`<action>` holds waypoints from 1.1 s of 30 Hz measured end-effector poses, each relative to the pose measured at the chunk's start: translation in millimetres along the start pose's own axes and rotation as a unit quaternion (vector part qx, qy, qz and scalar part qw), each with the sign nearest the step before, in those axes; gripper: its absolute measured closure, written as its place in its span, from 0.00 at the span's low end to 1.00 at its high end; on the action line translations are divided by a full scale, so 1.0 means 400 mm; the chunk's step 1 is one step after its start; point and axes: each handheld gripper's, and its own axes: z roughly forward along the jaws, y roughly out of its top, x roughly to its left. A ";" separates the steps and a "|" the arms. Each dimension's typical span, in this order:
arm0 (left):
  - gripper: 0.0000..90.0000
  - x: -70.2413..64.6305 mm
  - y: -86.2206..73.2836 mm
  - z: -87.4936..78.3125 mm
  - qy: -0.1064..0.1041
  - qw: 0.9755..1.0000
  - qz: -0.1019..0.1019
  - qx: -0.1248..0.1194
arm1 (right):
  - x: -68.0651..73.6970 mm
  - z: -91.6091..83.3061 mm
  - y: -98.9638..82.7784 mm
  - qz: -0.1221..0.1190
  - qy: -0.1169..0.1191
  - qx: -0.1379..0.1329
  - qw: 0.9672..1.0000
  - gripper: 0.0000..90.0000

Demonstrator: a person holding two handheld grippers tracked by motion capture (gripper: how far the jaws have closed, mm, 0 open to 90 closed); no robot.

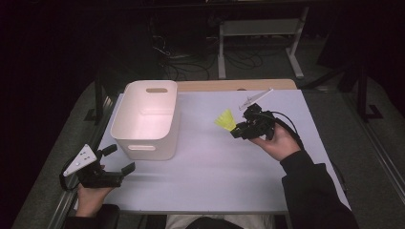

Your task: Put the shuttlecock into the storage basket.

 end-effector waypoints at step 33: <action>0.00 0.000 0.000 0.000 -0.001 1.000 0.000 0.000 | 0.048 0.003 0.096 -0.033 0.019 -0.014 0.999 0.69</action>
